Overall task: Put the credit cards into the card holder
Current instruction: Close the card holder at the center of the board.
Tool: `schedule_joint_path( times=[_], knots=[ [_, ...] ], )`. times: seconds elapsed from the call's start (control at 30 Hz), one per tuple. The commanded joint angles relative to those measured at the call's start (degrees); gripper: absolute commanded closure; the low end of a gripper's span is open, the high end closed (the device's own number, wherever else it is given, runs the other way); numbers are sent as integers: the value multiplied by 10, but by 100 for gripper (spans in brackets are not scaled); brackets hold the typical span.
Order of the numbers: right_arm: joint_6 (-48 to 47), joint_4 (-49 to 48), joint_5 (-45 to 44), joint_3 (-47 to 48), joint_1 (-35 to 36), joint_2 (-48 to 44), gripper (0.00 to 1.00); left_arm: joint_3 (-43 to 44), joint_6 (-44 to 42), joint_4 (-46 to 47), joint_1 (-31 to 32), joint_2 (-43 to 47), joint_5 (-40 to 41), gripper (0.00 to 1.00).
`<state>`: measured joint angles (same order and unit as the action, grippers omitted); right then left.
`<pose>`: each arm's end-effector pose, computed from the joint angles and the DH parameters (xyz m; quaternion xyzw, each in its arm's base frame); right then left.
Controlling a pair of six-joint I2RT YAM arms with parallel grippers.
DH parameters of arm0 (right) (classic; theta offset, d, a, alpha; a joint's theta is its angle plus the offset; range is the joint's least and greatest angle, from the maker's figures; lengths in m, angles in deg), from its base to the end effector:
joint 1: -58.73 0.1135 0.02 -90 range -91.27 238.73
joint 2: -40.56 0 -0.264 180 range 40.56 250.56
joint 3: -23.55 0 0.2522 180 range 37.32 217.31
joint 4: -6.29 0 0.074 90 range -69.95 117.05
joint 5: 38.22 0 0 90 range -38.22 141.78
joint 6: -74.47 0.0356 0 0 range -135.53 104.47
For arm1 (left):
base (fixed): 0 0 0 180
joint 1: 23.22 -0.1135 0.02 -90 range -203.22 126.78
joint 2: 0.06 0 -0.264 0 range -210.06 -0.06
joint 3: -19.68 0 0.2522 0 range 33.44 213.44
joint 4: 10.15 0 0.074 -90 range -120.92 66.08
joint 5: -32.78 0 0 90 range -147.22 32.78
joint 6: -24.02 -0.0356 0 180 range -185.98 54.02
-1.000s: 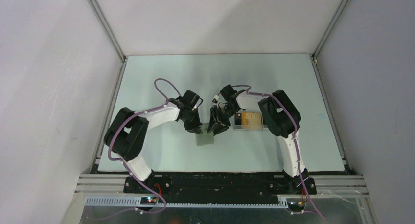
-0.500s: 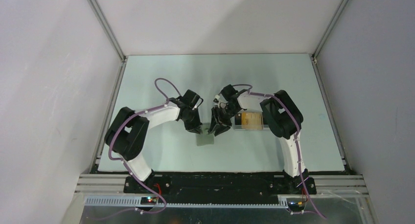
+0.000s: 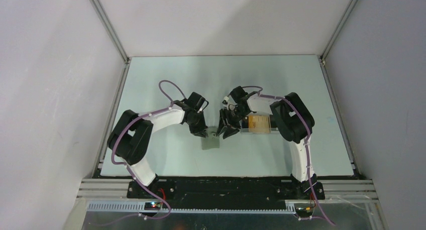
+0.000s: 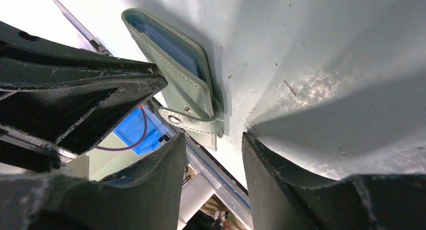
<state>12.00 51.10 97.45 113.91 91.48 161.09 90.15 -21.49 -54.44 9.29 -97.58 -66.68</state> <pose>0.3208 0.2366 0.1187 0.0923 -0.9105 -0.3932 0.0890 0.2617 -0.1737 0.1572 -0.0893 0.9794 -0.1643 0.0758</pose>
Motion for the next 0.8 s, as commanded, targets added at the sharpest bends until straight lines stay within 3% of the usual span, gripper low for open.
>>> schedule_joint_path(
  times=[0.0,0.17,0.23,0.77],
  knots=[
    [-1,-25,-39,-3,0,27,51,3,-13,29,9,-6,16,79],
    [-1,-23,-41,1,3,32,53,7,-6,38,6,38,4,56],
    [-1,-23,-43,0,5,33,54,-4,5,54,0,56,-12,53],
    [0,-23,-36,11,11,46,60,-87,63,159,-17,96,-101,62]
  ],
)
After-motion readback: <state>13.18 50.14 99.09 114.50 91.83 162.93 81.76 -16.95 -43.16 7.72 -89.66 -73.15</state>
